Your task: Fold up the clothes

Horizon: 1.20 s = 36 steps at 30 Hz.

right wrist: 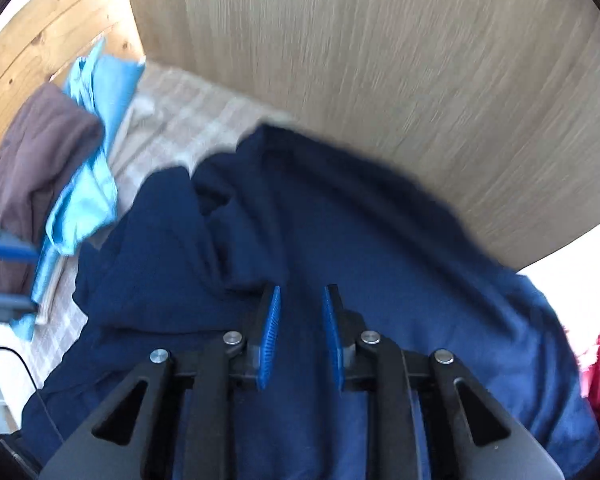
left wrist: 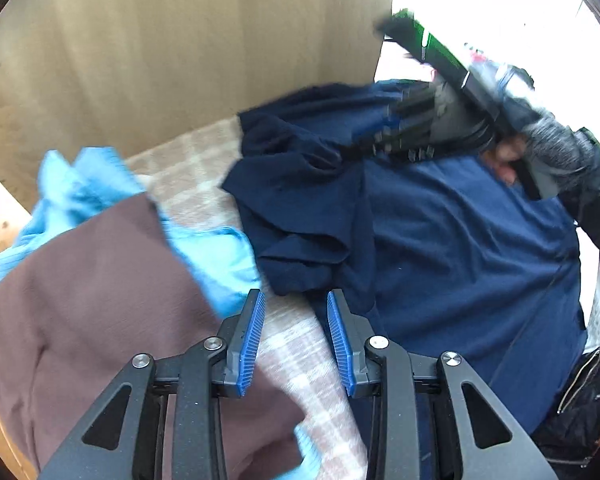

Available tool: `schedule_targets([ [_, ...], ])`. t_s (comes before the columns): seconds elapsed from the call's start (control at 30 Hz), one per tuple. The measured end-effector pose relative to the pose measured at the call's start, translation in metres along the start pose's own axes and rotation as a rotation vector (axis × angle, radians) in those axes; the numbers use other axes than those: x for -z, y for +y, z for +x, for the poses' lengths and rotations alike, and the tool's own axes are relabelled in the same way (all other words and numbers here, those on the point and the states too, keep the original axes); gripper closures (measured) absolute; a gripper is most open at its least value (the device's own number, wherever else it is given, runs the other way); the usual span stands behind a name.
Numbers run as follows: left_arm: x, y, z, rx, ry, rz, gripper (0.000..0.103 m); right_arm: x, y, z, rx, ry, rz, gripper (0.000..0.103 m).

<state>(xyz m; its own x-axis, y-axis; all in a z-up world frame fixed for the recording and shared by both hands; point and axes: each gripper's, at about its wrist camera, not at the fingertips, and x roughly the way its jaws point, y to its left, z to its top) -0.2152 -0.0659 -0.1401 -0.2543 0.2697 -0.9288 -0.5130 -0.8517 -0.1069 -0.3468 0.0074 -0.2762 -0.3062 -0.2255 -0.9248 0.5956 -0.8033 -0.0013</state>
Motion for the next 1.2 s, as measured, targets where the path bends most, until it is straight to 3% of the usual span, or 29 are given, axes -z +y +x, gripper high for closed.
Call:
schedule_targets([
  [0.1,-0.002,0.008,0.014,0.005,0.033,-0.036,0.072,-0.017,0.015,-0.015,-0.143,-0.048,-0.009,0.073],
  [0.17,-0.003,0.011,0.021,0.003,0.042,-0.050,0.072,-0.032,0.030,-0.013,-0.189,-0.055,-0.028,0.066],
  [0.37,0.000,0.010,0.023,-0.001,0.031,-0.046,0.072,-0.054,0.059,0.028,-0.210,0.039,-0.114,0.066],
  [0.47,0.005,0.012,0.017,0.017,0.014,-0.057,0.072,-0.049,0.074,0.043,-0.163,0.081,-0.175,0.066],
  [0.63,0.009,0.018,0.014,0.042,0.003,-0.068,0.072,-0.042,0.086,0.057,-0.116,0.068,-0.265,0.066],
  [0.7,0.008,0.017,0.015,0.040,0.002,-0.066,0.072,-0.042,0.081,0.054,-0.140,0.069,-0.239,0.073],
  [0.73,0.008,0.016,0.015,0.038,0.004,-0.063,0.072,-0.042,0.079,0.051,-0.151,0.068,-0.227,0.090],
  [0.77,0.007,0.016,0.016,0.034,0.006,-0.059,0.072,-0.042,0.076,0.047,-0.159,0.061,-0.220,0.097],
  [1.03,0.003,0.017,0.018,0.037,0.013,-0.051,0.072,-0.039,0.049,0.006,-0.259,-0.001,-0.146,0.098],
  [1.2,-0.001,0.015,0.016,0.039,0.006,-0.042,0.072,-0.025,0.035,-0.007,-0.272,0.051,-0.113,0.098],
])
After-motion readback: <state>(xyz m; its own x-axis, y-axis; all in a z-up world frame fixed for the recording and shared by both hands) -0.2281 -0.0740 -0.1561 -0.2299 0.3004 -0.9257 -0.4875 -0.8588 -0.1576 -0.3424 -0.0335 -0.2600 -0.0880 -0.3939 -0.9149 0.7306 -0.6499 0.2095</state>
